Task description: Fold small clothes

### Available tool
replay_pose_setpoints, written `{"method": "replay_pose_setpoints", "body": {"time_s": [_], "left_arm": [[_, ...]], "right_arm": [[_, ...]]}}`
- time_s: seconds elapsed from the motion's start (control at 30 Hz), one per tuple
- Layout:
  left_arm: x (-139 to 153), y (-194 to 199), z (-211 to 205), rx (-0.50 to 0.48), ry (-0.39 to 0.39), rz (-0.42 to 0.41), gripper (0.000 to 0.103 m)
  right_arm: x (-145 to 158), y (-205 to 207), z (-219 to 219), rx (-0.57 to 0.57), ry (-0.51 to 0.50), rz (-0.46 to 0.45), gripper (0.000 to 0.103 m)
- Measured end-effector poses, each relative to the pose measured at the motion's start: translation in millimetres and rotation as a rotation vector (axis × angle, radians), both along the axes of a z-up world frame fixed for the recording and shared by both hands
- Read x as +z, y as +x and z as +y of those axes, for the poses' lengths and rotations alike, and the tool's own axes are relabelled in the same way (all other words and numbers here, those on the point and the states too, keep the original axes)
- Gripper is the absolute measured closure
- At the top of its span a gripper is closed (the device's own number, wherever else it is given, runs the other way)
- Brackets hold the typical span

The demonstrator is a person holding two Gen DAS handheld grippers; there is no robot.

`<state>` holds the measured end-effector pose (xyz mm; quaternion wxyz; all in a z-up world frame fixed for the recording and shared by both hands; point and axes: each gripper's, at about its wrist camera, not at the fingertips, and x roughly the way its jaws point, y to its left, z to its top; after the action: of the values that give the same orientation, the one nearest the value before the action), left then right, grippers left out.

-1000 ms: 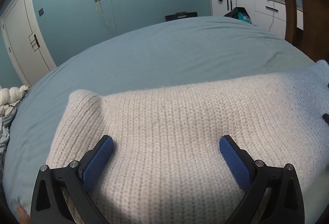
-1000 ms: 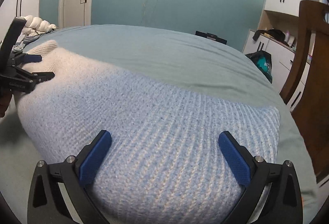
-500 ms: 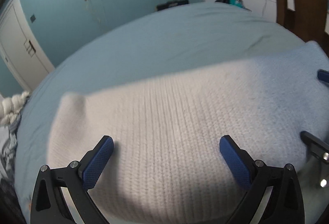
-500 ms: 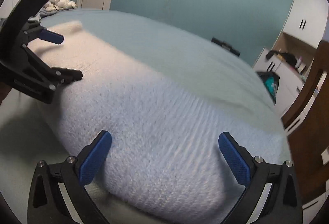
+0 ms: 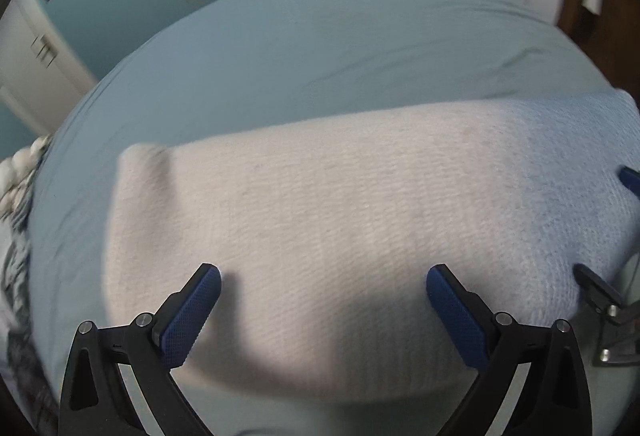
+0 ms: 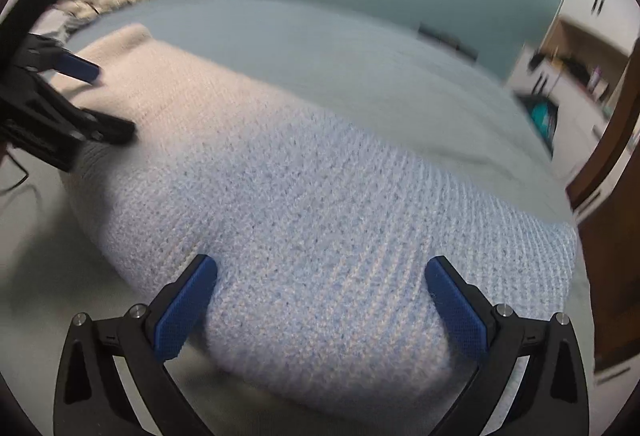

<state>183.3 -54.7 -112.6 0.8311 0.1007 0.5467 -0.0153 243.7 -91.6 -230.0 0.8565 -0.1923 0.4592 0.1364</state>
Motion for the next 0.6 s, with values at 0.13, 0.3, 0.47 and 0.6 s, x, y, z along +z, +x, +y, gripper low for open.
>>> {"method": "replay_pose_setpoints", "body": {"time_s": [0.13, 0.3, 0.47, 0.6], "left_arm": [[26, 6, 27, 0.201, -0.026, 0.058, 0.0], [47, 3, 71, 0.476, -0.138, 0.04, 0.0], [39, -34, 111, 0.689, -0.32, 0.074, 0.0], [16, -84, 151, 0.835, -0.612, 0.098, 0.0]], "right_arm": [[31, 17, 3, -0.088, -0.046, 0.228, 0.001], [93, 17, -14, -0.274, 0.023, 0.18, 0.001], [125, 7, -27, -0.431, 0.107, 0.15, 0.001], [132, -3, -39, -0.484, 0.235, 0.058, 0.001]]}}
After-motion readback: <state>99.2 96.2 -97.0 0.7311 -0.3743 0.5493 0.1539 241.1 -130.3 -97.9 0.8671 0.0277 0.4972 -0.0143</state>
